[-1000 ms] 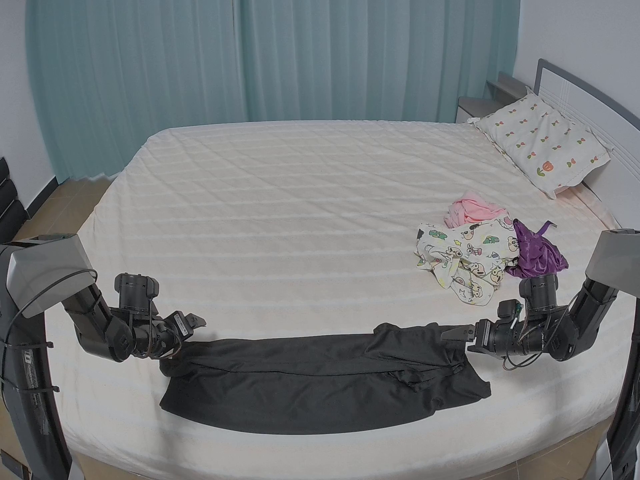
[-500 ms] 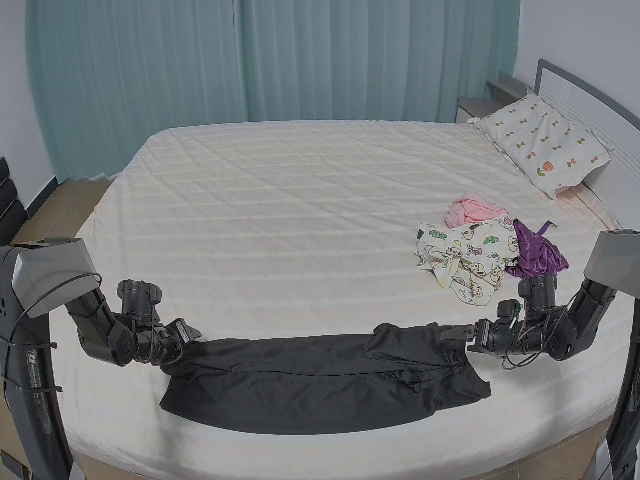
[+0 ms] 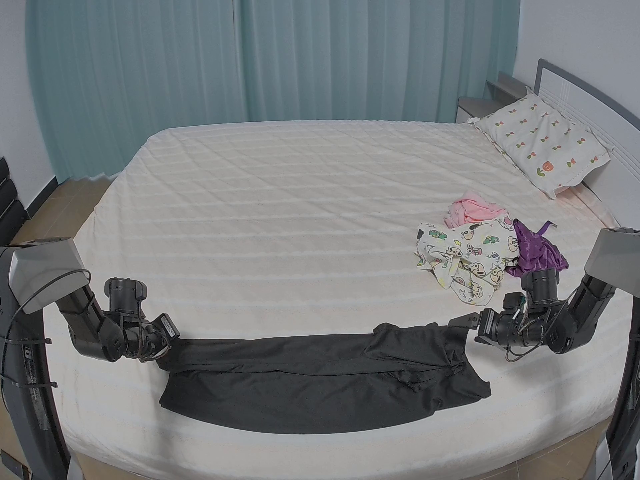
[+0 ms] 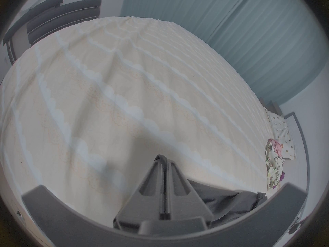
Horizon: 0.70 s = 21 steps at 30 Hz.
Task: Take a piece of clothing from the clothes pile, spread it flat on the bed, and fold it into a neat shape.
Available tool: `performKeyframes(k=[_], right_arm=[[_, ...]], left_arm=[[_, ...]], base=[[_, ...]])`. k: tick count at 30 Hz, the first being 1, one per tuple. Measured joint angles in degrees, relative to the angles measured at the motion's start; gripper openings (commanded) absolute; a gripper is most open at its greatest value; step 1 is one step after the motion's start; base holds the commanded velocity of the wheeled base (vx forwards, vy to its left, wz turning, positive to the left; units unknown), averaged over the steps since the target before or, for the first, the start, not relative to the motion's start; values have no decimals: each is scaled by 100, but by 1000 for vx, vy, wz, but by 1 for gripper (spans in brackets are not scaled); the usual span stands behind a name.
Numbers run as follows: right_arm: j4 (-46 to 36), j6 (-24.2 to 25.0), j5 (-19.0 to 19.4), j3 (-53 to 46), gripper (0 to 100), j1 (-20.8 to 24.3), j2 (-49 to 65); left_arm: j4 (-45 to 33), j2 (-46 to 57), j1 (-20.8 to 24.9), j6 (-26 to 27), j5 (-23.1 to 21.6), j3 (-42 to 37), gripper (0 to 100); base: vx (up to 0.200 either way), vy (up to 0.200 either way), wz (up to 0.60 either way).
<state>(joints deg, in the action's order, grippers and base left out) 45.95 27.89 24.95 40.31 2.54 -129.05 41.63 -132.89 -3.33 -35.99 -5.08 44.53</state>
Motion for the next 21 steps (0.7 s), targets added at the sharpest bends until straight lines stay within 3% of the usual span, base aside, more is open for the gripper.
performKeyframes(k=[6, 17, 18, 21], right_arm=[[-24, 71, -169, 155, 100, -12, -157], [-10, 260, -550, 751, 100, 44, -625], [-10, 345, -567, 844, 0, 63, -684], [-71, 585, -605, 1095, 0, 121, -855]], left_arm=[[9, -22, -15, -304, -6, 117, 0], [11, -82, -17, -328, -9, 185, 0], [11, -82, -17, -328, -9, 188, 0], [11, -85, -17, -339, -11, 194, 0]], base=[[0, 0, 0], [0, 0, 0], [0, 0, 0], [0, 0, 0]])
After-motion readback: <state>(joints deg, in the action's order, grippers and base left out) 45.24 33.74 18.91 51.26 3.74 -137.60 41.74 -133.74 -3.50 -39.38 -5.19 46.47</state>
